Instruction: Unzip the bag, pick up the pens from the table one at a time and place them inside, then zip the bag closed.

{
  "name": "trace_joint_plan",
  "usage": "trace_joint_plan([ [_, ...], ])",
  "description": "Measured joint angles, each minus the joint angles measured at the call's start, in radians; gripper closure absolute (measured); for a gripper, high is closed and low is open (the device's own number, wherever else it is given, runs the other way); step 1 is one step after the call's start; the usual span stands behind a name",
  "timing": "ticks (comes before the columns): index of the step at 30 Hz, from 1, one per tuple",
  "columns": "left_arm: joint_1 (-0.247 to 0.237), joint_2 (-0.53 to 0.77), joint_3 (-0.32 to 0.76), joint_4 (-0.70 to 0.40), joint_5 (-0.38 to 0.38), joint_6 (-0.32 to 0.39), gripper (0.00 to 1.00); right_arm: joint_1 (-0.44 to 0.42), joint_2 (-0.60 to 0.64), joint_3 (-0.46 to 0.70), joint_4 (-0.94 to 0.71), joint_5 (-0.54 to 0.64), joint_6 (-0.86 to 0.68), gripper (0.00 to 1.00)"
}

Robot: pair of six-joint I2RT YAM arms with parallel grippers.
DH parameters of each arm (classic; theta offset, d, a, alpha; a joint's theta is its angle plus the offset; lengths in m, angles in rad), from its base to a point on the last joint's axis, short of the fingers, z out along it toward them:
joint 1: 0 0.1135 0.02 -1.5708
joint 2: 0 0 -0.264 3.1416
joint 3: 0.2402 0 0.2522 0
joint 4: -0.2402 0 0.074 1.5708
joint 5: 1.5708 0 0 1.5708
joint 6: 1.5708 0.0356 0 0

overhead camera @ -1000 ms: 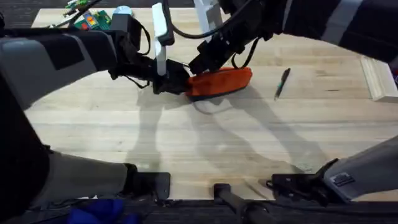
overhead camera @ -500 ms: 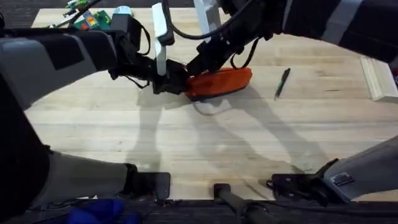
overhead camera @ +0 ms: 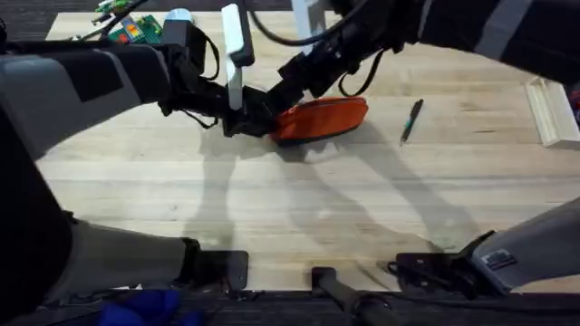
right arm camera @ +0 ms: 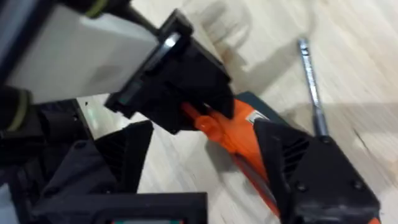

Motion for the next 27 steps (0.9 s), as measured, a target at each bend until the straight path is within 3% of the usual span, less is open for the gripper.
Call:
trace_joint_plan([
  [11, 0.000, 0.000, 0.000, 0.000, 0.000, 0.000, 0.960, -0.128, 0.000, 0.002, -0.001, -0.004, 0.036, 0.006],
  [18, 0.000, 0.000, 0.000, -0.002, 0.000, 0.000, 0.952, -0.162, 0.000, 0.002, -0.007, -0.004, 0.040, 0.006],
  [24, 0.000, 0.000, 0.000, -0.017, 0.001, 0.003, 0.715, -0.162, 0.000, 0.003, -0.025, 0.024, 0.043, 0.006],
  [25, 0.000, -0.001, 0.000, -0.019, 0.001, 0.007, 0.622, -0.162, 0.000, 0.004, -0.030, 0.032, 0.043, 0.006],
  [27, 0.000, -0.005, 0.000, -0.026, 0.000, 0.007, 0.316, -0.162, 0.000, 0.004, -0.036, 0.048, 0.043, 0.006],
])
